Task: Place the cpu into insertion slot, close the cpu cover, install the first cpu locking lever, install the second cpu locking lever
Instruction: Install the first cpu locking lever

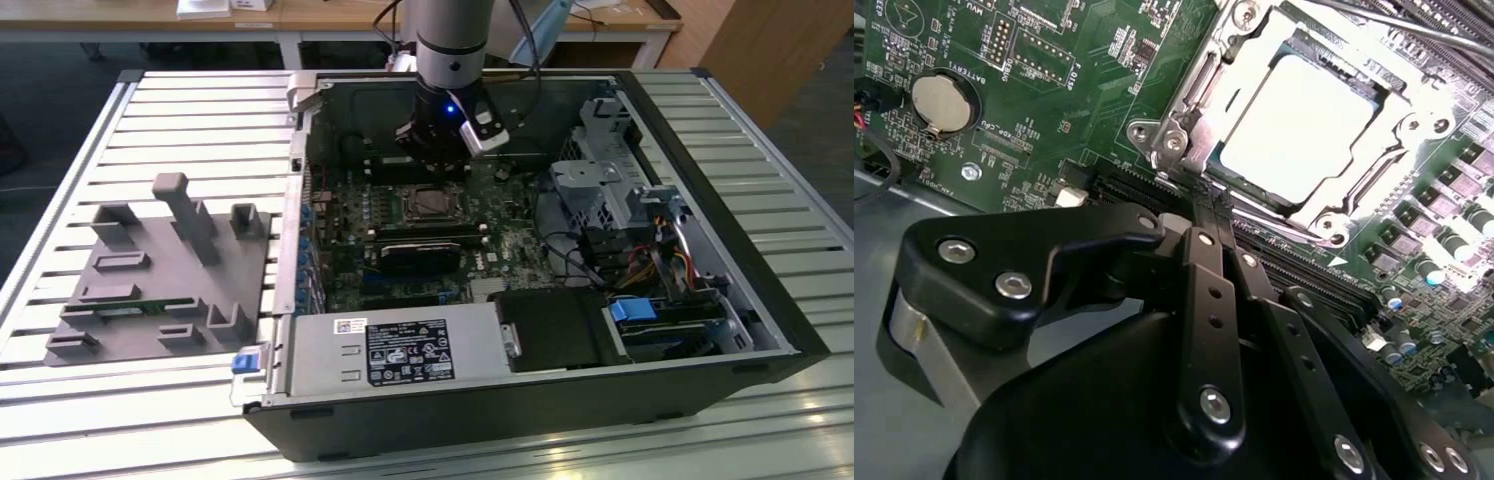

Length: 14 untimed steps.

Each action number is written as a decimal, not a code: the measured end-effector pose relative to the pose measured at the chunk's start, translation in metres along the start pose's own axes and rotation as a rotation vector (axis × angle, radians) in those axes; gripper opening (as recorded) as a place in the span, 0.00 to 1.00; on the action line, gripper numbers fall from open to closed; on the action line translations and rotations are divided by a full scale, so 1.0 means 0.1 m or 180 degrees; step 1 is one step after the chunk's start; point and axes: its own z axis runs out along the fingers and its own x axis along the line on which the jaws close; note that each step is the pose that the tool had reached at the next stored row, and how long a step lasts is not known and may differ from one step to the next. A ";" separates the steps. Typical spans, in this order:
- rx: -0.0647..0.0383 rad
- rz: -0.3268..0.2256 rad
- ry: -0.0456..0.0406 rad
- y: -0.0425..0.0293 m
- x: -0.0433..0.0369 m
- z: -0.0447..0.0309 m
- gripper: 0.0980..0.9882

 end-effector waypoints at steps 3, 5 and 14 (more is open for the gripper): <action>0.0002 0.0000 0.0002 -0.001 0.000 -0.009 0.01; 0.0010 -0.0001 0.0002 -0.001 0.000 -0.009 0.01; 0.0075 -0.0001 -0.0001 0.000 -0.002 0.015 0.01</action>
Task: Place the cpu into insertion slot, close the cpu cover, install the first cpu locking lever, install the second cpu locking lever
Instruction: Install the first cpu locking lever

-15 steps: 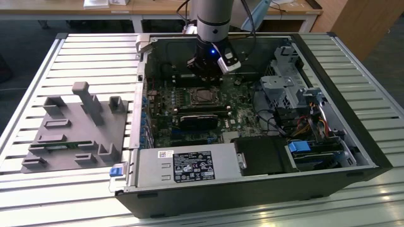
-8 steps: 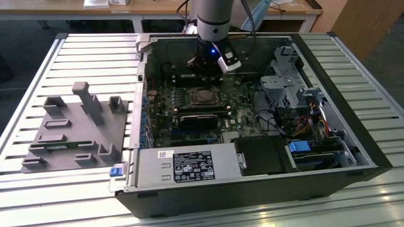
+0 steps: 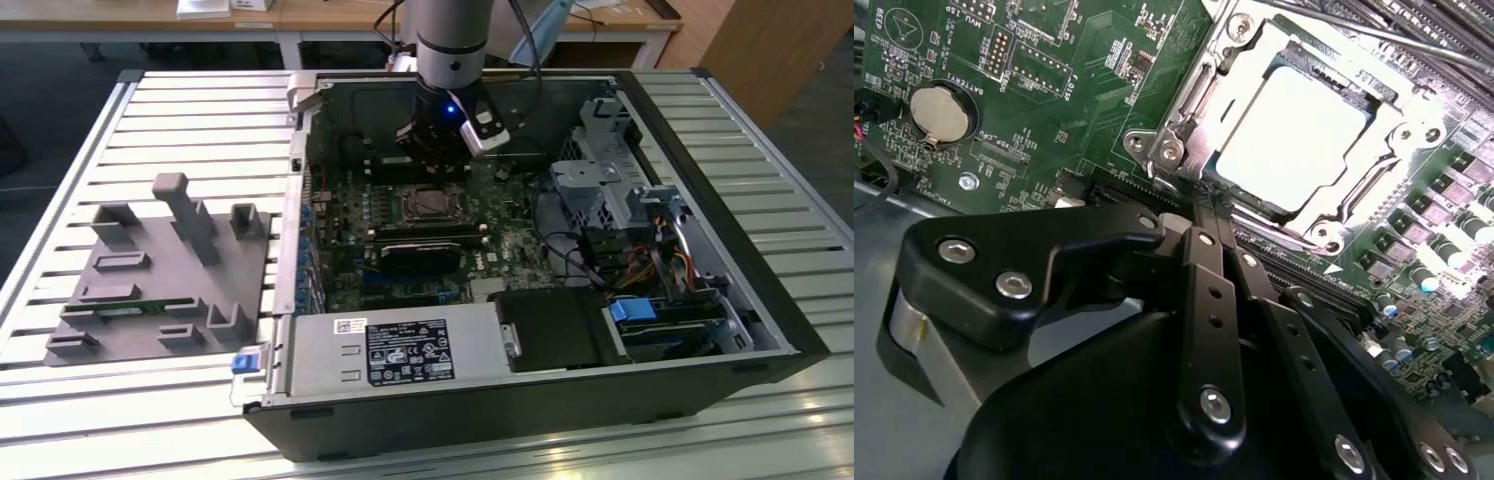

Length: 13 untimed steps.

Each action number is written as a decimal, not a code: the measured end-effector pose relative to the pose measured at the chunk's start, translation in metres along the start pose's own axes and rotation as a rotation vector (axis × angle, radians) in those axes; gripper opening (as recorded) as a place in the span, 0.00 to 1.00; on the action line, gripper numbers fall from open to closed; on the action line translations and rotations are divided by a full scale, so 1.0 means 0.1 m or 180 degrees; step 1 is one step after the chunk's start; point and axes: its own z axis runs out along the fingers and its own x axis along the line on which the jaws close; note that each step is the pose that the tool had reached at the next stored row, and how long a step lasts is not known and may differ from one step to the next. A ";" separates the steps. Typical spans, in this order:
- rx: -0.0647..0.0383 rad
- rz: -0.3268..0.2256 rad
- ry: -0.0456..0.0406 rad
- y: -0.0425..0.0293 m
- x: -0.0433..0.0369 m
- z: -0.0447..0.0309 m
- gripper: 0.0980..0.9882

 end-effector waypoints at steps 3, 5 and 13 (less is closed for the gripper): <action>0.0006 0.0000 0.0001 0.004 -0.003 0.013 0.01; 0.0007 0.0000 0.0001 0.008 -0.006 0.018 0.01; 0.0004 0.0000 0.0000 0.016 -0.010 -0.026 0.01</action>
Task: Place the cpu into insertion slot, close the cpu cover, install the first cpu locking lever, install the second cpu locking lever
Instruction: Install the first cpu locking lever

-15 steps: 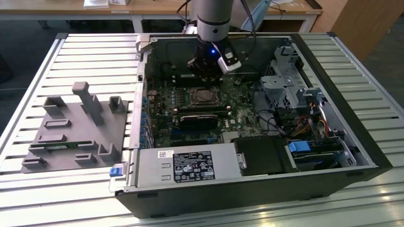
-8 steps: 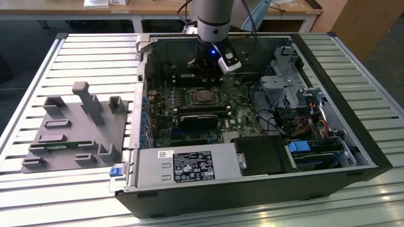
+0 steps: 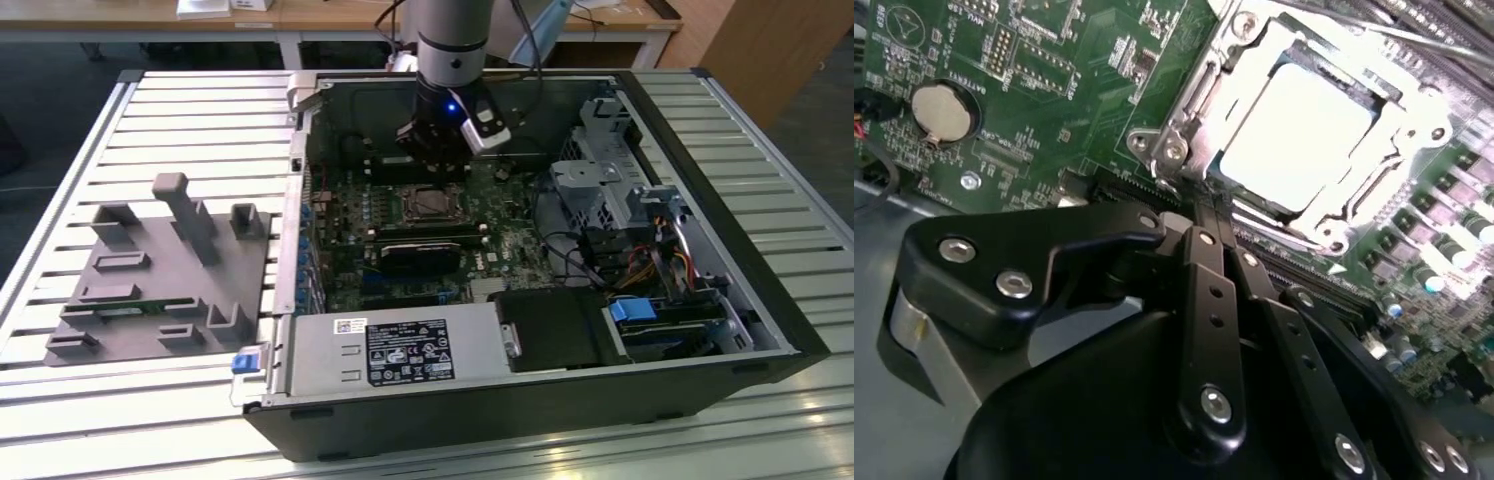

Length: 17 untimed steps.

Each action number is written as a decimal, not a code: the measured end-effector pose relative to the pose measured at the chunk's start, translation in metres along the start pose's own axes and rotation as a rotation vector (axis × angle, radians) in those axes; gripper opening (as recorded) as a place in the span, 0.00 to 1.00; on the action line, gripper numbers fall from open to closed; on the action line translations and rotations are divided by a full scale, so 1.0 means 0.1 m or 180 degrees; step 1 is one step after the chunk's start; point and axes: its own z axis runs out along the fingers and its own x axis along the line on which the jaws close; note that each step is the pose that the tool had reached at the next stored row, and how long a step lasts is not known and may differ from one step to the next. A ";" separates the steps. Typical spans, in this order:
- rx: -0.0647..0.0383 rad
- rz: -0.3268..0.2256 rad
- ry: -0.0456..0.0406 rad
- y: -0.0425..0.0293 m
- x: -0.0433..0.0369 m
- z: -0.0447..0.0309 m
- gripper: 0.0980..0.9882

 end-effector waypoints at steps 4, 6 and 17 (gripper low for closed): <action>0.0001 0.0000 0.0001 0.001 -0.001 -0.069 0.01; 0.0000 0.0000 0.0000 0.002 -0.001 -0.070 0.01; 0.0000 0.0000 0.0000 -0.028 -0.007 -0.071 0.01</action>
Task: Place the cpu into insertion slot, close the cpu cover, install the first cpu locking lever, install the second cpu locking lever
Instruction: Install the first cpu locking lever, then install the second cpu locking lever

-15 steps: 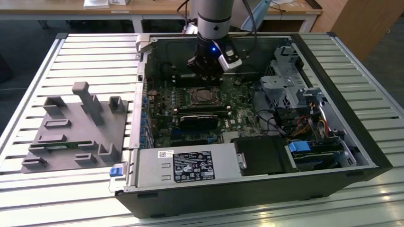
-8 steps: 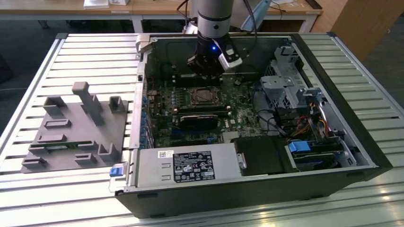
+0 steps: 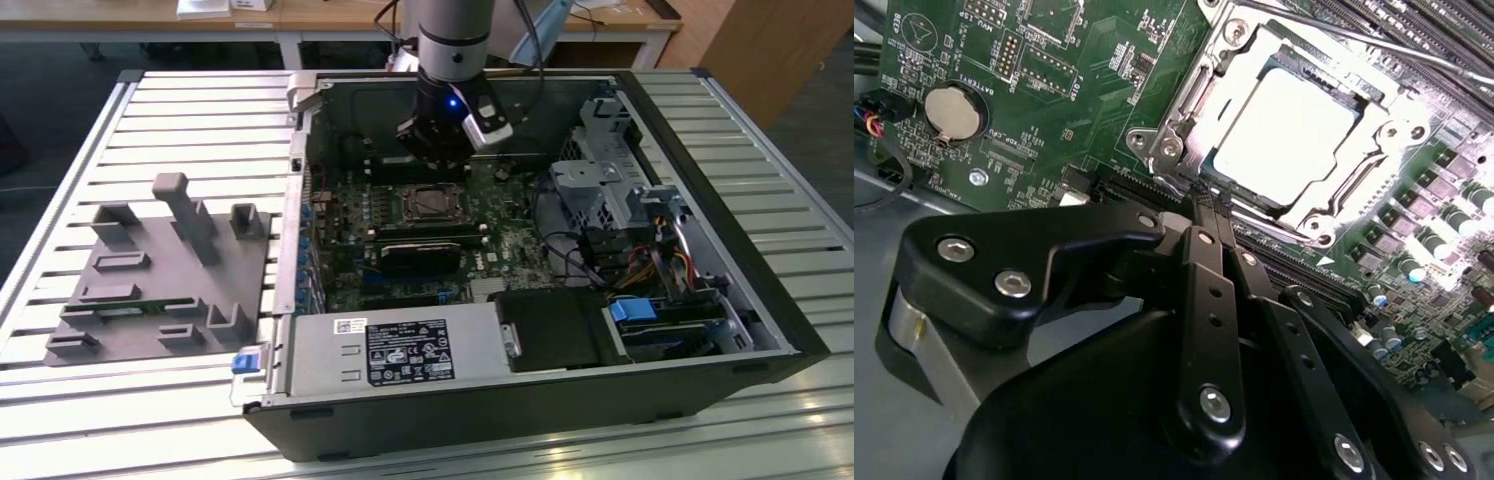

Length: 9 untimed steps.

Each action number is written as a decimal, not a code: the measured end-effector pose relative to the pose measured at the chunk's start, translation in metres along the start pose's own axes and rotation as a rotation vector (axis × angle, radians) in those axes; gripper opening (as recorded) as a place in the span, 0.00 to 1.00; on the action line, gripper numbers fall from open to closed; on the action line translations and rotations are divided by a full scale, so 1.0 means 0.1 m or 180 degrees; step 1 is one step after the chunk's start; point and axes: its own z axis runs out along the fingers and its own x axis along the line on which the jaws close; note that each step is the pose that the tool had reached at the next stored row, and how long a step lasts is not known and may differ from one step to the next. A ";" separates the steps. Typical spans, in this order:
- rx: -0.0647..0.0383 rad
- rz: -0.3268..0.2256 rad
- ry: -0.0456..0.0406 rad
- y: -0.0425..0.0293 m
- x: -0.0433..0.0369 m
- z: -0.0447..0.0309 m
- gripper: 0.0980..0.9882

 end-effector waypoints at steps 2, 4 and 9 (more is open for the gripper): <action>0.0000 0.0000 0.0000 -0.002 -0.004 0.000 0.01; 0.0000 0.0000 0.0000 -0.005 -0.010 0.000 0.01; 0.0000 0.0000 0.0000 -0.010 -0.017 0.000 0.01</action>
